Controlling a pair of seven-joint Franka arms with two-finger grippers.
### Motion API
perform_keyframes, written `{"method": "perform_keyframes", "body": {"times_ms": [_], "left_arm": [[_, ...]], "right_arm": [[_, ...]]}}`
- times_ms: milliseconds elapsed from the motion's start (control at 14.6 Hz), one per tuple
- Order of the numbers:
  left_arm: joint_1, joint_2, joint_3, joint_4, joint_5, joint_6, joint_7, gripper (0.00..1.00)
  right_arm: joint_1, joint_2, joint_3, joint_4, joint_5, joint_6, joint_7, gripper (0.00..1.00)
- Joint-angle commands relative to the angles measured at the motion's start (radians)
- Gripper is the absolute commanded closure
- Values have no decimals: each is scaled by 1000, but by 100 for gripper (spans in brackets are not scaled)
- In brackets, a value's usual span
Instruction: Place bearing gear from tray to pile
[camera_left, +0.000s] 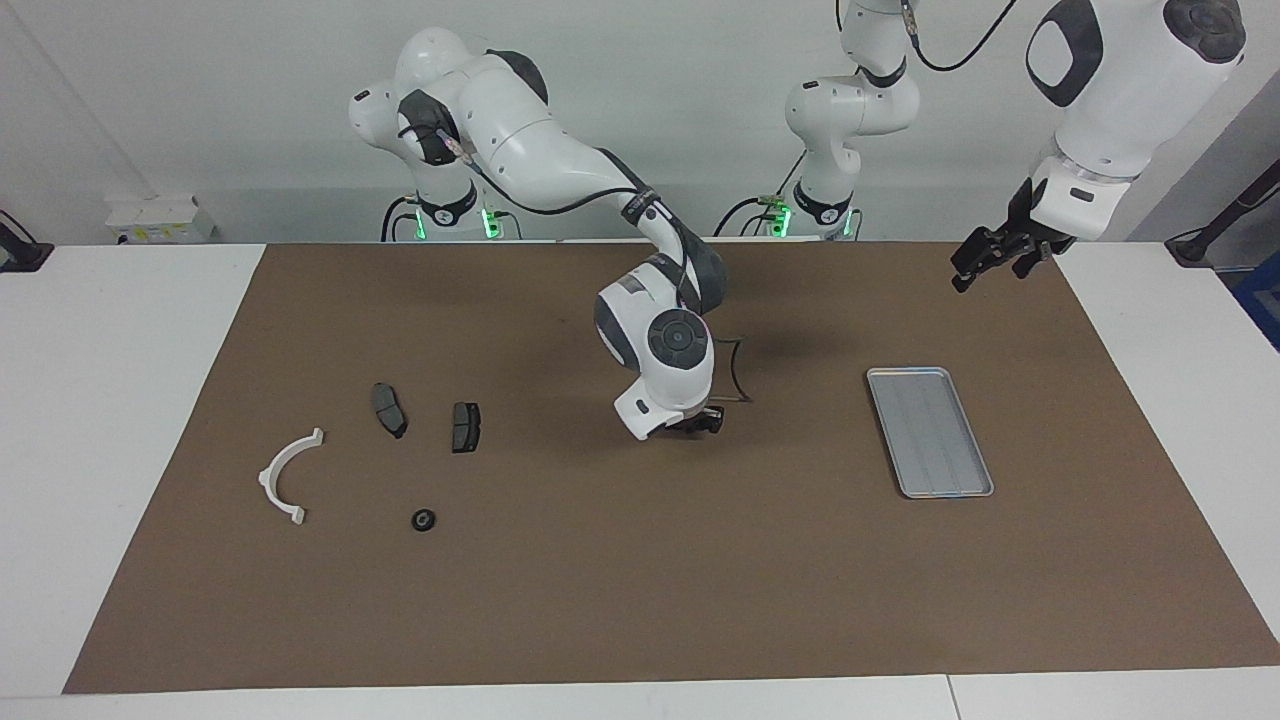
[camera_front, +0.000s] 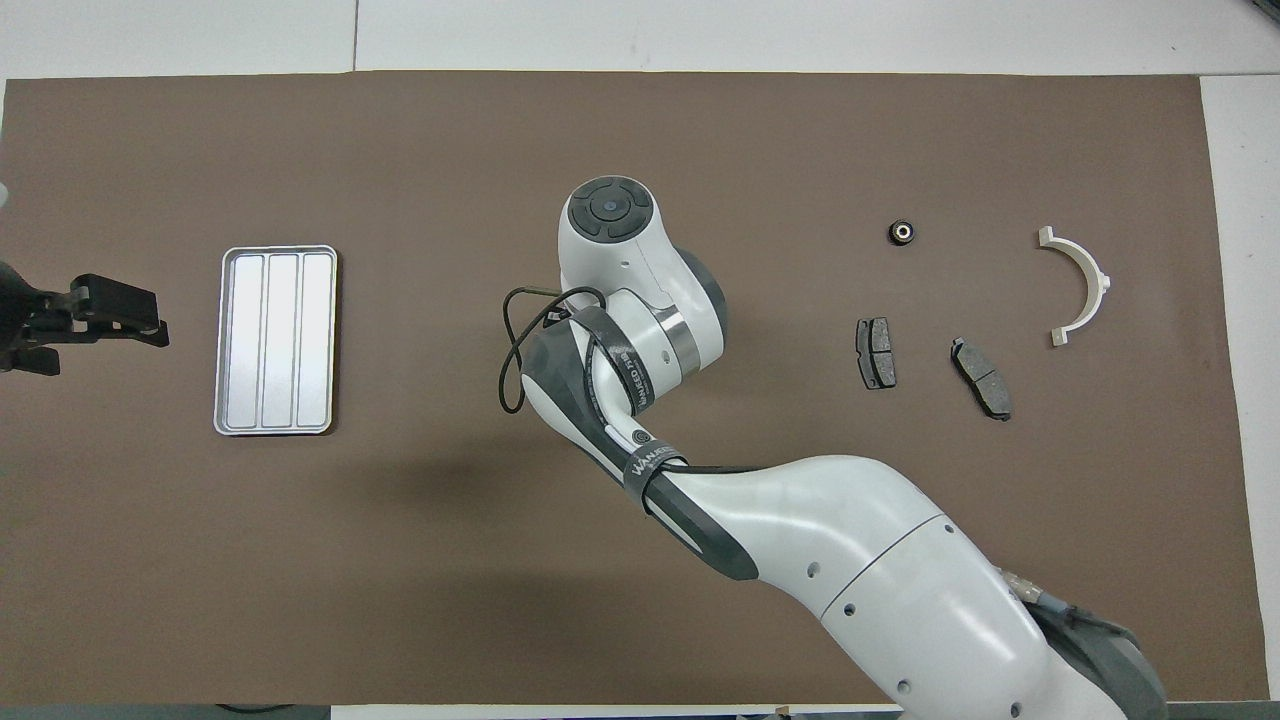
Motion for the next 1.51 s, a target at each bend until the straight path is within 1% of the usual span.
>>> {"method": "perform_keyframes", "body": {"times_ms": [0, 68, 274, 411, 548, 685, 822, 890, 1027, 1232, 1438], "left_arm": [[-1, -9, 4, -2, -11, -8, 14, 0], [-1, -8, 4, -2, -11, -8, 14, 0], [-3, -9, 3, -2, -11, -6, 11, 0], [-3, -9, 1, -2, -13, -6, 11, 0], [-3, -8, 1, -2, -13, -6, 11, 0], [-3, -8, 1, -2, -11, -6, 11, 0], [-3, -8, 1, -2, -11, -8, 11, 0], [-4, -8, 1, -2, -11, -8, 11, 0], [-6, -8, 1, -2, -13, -8, 11, 0], [-6, -8, 0, -2, -11, -6, 9, 0], [-6, -8, 0, -3, -11, -5, 8, 0]], "right_arm": [[-6, 32, 1, -3, 22, 10, -41, 96], [-6, 34, -1, -3, 22, 12, -40, 100], [-9, 35, -4, 5, 24, 1, -41, 100], [-41, 20, -2, 6, 24, -11, -46, 100], [-87, -17, -2, 8, 22, -36, -104, 100], [-144, -55, -7, 16, 21, -66, -196, 100], [-188, -92, -49, 20, 21, -82, -286, 100], [-210, -98, -68, 38, 18, -92, -344, 100], [-262, -121, -109, 40, 5, -97, -503, 100], [-328, -132, -171, 39, -45, -88, -754, 100], [-426, -126, -171, 28, -116, -43, -923, 100]]}}
